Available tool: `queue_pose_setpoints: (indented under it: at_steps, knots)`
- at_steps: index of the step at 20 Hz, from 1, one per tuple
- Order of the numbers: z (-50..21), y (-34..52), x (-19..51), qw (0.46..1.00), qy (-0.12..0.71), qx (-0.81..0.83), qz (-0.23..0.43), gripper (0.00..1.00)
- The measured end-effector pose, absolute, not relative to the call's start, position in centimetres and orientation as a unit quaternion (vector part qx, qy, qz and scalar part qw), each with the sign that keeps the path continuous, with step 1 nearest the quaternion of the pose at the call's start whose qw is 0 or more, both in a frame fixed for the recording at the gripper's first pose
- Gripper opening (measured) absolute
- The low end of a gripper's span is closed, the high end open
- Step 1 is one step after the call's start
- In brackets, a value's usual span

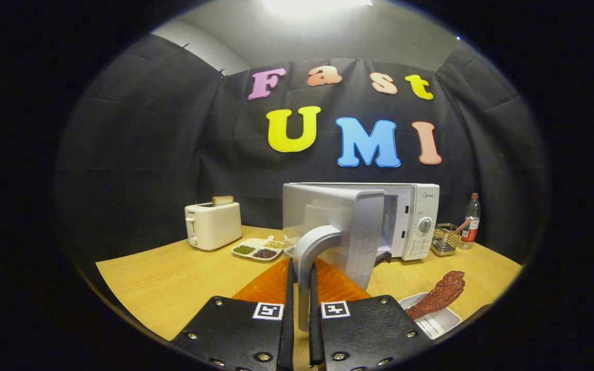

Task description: Open the microwave, put the food inside, and close the microwave door.

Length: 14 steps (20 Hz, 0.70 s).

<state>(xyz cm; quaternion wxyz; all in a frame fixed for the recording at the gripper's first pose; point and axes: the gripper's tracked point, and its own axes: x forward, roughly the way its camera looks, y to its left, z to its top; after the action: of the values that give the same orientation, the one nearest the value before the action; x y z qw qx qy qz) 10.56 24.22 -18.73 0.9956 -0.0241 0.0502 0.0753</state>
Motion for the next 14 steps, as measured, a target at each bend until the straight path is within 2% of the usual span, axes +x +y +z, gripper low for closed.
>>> queue_pose_setpoints:
  at_steps: [3, 14]
  knots:
    - [-18.8, 26.6, 10.0, 0.996, 0.051, -0.026, 0.064, 0.12]
    - [-18.7, 35.2, 10.2, 0.998, -0.005, -0.012, -0.06, 0.12]
